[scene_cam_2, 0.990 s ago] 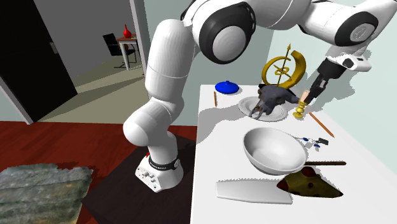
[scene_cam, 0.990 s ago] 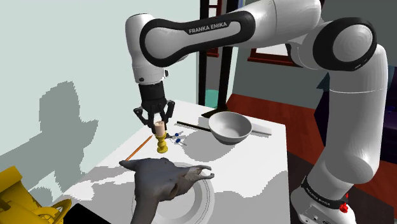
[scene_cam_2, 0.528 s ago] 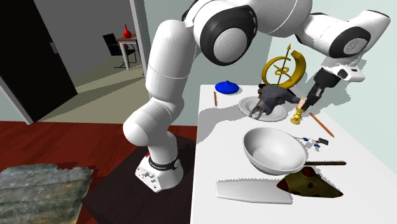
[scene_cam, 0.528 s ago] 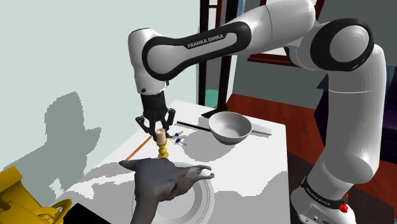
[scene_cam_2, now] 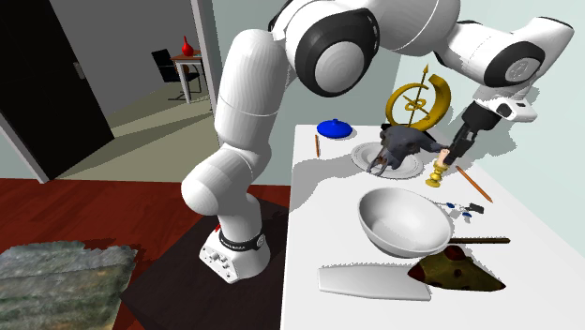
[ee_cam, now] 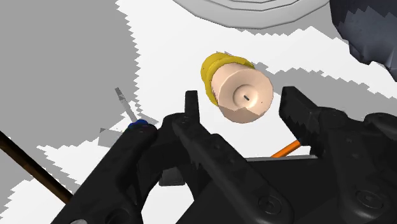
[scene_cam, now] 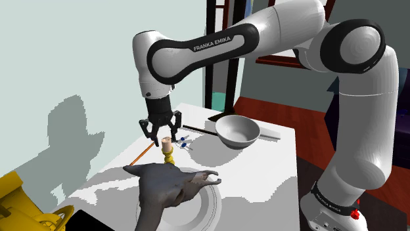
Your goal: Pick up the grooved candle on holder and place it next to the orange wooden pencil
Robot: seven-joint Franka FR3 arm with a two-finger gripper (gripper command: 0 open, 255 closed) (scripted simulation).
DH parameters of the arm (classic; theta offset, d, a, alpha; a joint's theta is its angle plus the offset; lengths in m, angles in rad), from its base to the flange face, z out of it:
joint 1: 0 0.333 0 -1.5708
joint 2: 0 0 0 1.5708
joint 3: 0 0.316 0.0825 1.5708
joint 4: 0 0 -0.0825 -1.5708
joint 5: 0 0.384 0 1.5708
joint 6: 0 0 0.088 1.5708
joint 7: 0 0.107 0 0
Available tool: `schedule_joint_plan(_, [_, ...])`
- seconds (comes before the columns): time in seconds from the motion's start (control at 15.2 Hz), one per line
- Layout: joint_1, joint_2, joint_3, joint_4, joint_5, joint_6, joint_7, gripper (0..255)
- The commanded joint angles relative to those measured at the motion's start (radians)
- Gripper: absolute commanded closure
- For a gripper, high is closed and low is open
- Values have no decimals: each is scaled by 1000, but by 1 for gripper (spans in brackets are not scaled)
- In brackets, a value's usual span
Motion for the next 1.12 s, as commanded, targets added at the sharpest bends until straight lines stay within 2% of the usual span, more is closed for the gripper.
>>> schedule_joint_plan(0.0, [0,0,0,0,0,0,0,0])
schedule_joint_plan(0.26, [0,0,0,0,0,0,0,0])
schedule_joint_plan(0.53, [11,12,0,143,-5,-132,2,0])
schedule_joint_plan(1.06, [11,12,0,143,-5,-132,2,0])
